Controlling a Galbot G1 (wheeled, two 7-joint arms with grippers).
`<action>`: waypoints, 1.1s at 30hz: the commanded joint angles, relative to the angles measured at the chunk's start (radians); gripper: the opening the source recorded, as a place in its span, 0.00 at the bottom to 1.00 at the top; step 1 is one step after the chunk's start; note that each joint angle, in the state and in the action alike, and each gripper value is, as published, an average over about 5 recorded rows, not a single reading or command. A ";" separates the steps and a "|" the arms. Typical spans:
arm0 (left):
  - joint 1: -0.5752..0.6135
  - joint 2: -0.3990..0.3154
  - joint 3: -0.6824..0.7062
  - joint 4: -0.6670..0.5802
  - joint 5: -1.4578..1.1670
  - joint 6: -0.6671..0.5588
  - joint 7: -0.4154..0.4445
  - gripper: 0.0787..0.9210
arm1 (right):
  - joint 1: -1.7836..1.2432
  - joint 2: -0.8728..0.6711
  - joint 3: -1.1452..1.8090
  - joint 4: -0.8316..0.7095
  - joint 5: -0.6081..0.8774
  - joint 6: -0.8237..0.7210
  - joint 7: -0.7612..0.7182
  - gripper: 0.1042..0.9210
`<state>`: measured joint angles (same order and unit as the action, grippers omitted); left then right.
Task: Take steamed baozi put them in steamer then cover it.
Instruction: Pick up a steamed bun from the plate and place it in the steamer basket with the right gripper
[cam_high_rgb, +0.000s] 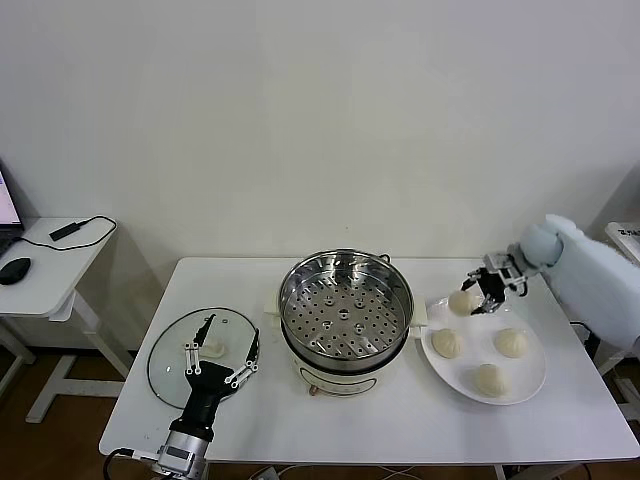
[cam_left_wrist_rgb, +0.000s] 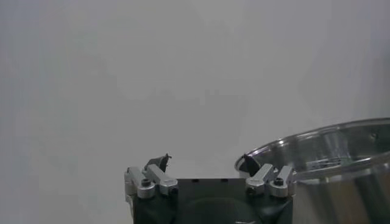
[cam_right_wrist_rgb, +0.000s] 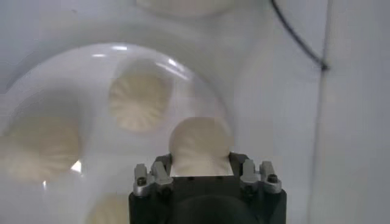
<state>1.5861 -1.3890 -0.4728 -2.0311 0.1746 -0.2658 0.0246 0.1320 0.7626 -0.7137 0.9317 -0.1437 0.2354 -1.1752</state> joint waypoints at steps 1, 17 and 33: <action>0.001 0.000 0.000 -0.006 0.000 0.001 0.000 0.88 | 0.294 -0.065 -0.182 0.267 0.058 0.176 -0.113 0.65; 0.001 0.000 0.000 -0.025 0.000 -0.001 -0.002 0.88 | 0.502 0.211 -0.383 0.437 0.071 0.213 -0.137 0.65; 0.011 0.002 -0.007 -0.037 0.003 0.001 -0.011 0.88 | 0.250 0.405 -0.297 0.212 -0.169 0.267 -0.026 0.63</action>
<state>1.5975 -1.3871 -0.4808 -2.0685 0.1760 -0.2663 0.0138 0.4640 1.0676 -1.0302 1.2203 -0.1961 0.4676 -1.2430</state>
